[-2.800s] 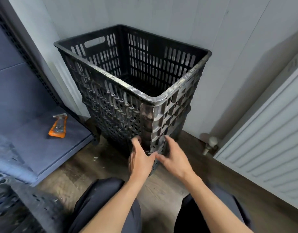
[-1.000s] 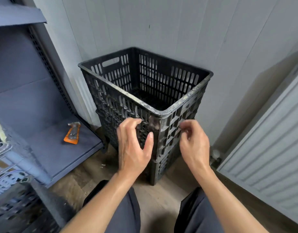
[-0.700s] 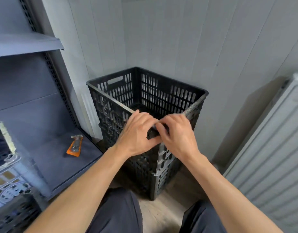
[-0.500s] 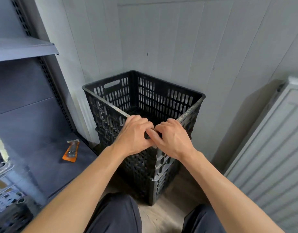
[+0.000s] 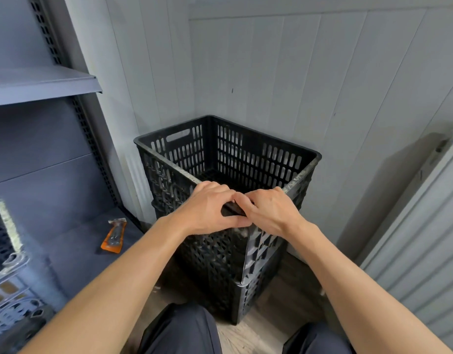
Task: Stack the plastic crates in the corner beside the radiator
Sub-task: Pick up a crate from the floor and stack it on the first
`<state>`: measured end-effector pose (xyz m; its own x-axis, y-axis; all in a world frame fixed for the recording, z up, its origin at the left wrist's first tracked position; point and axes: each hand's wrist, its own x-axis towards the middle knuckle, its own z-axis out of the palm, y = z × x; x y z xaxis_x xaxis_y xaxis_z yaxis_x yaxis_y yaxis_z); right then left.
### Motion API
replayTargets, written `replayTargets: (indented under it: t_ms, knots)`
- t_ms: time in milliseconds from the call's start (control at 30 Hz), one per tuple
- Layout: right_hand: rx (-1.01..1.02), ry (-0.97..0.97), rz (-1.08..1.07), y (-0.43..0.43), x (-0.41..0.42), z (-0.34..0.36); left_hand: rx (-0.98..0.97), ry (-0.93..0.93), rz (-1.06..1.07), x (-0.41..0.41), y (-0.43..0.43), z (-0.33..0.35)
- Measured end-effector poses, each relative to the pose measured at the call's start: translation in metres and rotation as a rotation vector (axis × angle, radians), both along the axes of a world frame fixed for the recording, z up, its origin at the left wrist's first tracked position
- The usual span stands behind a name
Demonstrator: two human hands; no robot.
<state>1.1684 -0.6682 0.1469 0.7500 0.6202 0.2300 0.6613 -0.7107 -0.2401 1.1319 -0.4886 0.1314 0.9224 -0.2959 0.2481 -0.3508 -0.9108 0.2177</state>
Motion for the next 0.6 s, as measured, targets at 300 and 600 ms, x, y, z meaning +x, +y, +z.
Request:
replayTargets:
  t_ms: [300,600]
  knots:
    - [-0.208,0.044,-0.196,0.027,0.041,-0.001,-0.052,-0.058,0.016,0.021,0.037,-0.016]
    - [-0.206,0.089,-0.251,0.029,0.031,0.015,-0.027,0.201,0.036,0.015,0.033,0.019]
